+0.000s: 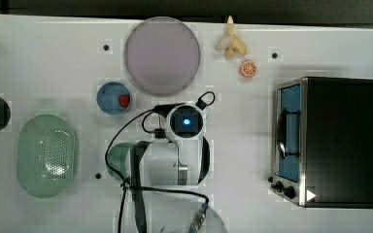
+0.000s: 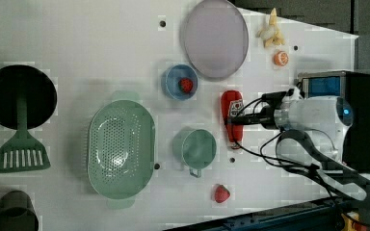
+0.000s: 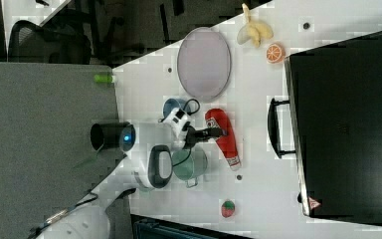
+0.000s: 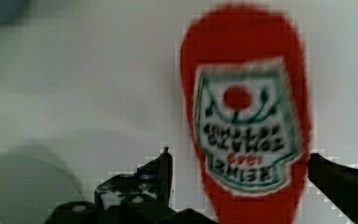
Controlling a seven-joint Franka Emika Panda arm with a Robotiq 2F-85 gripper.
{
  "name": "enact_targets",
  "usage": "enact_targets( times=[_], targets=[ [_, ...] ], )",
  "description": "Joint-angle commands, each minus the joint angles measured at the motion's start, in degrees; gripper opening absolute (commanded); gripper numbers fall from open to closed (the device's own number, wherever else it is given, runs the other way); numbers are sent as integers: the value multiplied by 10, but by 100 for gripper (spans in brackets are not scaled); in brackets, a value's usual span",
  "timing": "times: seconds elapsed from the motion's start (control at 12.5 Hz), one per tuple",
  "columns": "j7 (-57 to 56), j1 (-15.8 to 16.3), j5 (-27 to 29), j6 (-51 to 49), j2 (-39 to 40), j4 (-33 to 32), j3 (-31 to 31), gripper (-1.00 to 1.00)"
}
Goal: Pick Ketchup from the table and place it in strainer.
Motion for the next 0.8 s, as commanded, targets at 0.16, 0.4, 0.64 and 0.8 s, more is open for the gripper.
enact_targets(
  times=[0.16, 0.4, 0.64, 0.8],
  targets=[
    [-25, -2, 2, 49, 20, -7, -1, 93],
    [-23, -2, 2, 60, 14, -6, -1, 25],
    [-5, -3, 3, 56, -23, -5, -1, 25],
    [27, -1, 3, 40, -74, -3, 1, 25]
  ],
)
